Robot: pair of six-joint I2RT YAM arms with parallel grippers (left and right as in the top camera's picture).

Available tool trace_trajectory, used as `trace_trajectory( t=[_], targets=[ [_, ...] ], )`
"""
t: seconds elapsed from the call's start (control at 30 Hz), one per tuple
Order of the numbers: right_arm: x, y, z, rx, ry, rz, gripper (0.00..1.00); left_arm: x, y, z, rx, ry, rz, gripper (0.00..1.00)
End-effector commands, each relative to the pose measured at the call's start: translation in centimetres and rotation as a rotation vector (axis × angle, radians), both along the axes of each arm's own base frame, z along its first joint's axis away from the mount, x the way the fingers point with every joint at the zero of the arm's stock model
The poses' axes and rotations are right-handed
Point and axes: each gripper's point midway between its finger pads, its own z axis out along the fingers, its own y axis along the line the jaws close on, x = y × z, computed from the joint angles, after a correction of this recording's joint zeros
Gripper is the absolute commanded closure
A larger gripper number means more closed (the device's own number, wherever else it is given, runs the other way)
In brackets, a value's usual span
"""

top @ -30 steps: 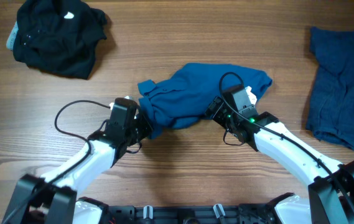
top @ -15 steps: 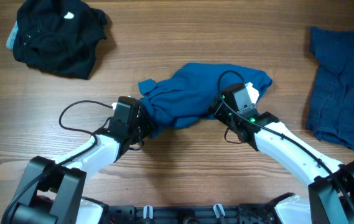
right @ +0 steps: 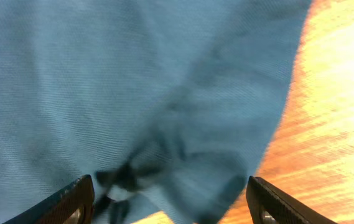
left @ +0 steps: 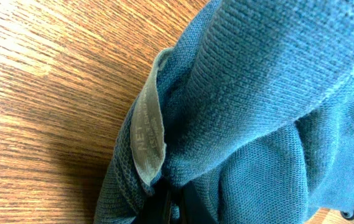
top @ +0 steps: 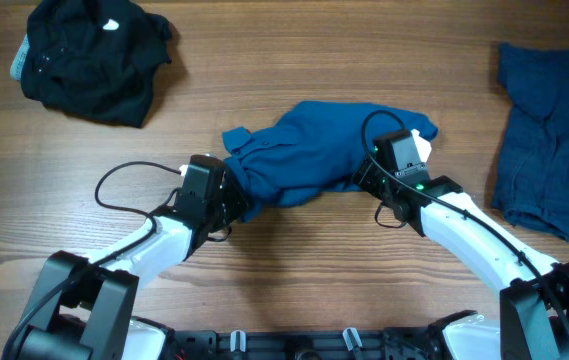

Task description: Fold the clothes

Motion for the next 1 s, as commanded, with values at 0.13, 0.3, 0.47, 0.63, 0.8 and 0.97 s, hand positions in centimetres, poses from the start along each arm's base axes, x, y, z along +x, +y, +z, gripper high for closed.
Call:
trace_trajectory(
  t=[0.13,0.3,0.47,0.63,0.8,0.97],
  targets=[
    [0.4,1.6,0.2,0.082,-0.011,0.037,0.28,-0.2,0.2,-0.8,0.019,0.024,0.007,0.96],
    [0.0,1.6,-1.8,0.089,0.050,-0.006,0.34,-0.2,0.2,-0.8,0.018,0.024,0.007,0.96],
    [0.1,1.6,-3.7,0.078,0.083,-0.009,0.39,-0.4,0.2,-0.9,0.021,0.030,0.007,0.96],
    [0.8,1.8,-3.4,0.089,0.052,-0.006,0.44,-0.4,0.2,-0.9,0.021,0.030,0.007,0.96],
    [1.3,2.0,-3.2,0.097,0.030,-0.006,0.61,-0.4,0.2,-0.9,0.021,0.030,0.007,0.96],
    [1.3,2.0,-3.1,0.096,0.030,-0.006,0.78,-0.4,0.2,-0.9,0.021,0.030,0.007,0.96]
  ],
)
